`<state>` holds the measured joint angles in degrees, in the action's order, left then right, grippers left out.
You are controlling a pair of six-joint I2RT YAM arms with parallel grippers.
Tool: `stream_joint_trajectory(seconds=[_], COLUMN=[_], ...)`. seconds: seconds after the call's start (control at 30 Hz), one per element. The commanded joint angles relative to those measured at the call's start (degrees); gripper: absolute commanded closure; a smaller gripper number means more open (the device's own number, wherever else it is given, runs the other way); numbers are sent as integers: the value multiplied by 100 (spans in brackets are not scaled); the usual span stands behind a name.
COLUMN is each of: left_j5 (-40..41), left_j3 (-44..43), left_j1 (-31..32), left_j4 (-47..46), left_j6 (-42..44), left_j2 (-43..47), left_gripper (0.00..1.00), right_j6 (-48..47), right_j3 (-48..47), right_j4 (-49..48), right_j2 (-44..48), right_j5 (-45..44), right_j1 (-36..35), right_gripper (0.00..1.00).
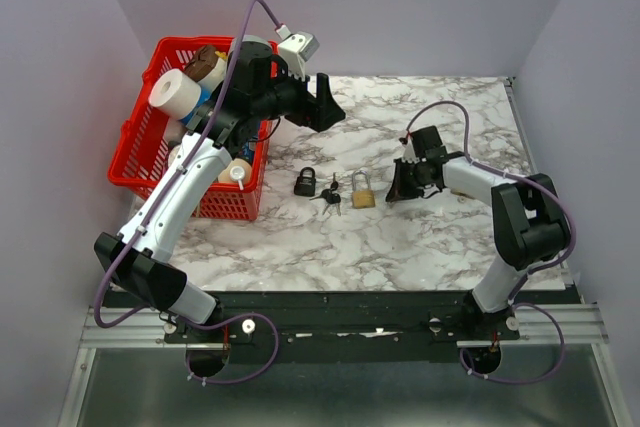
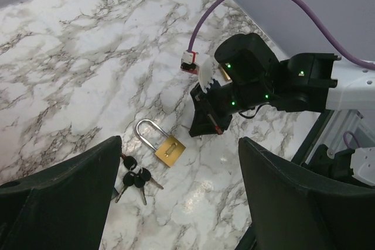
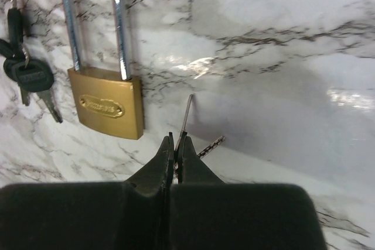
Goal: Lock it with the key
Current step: Place the key at the center of the board, then pick up the lock from the center of the board.
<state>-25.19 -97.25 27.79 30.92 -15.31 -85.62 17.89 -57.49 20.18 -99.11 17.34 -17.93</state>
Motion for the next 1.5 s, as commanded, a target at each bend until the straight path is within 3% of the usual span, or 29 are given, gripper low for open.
stream_joint_trajectory(seconds=[0.0, 0.1, 0.43, 0.63, 0.8, 1.0, 1.23, 1.47], left_j5=[-144, -162, -21, 49, 137, 137, 120, 155], left_j3=[31, 40, 31, -22, 13, 57, 101, 145], left_j1=[-54, -54, -107, -221, -318, -388, -450, -511], left_j4=[-121, -112, -59, -77, -59, -59, -42, 28], left_j6=[-68, -60, 37, 81, 99, 98, 37, 81], left_j2=[-24, -24, 11, 107, 221, 283, 274, 283], left_gripper=[12, 11, 8, 7, 6, 6, 5, 4], right_j6=[-154, -181, -488, -603, -365, -330, -357, -356], right_j3=[-157, -262, -271, -403, -473, -578, -1166, -1615], right_j4=[21, 21, 82, 890, 1830, 2077, 1796, 1752], right_j2=[-82, -117, 927, 1921, 2019, 1413, 358, -328], right_j5=[-337, -223, 42, -704, -1628, -2094, -2507, -2367], right_j1=[123, 123, 141, 588, 1502, 2689, 2734, 2734], right_gripper=[99, 97, 26, 8, 5, 3, 1, 0])
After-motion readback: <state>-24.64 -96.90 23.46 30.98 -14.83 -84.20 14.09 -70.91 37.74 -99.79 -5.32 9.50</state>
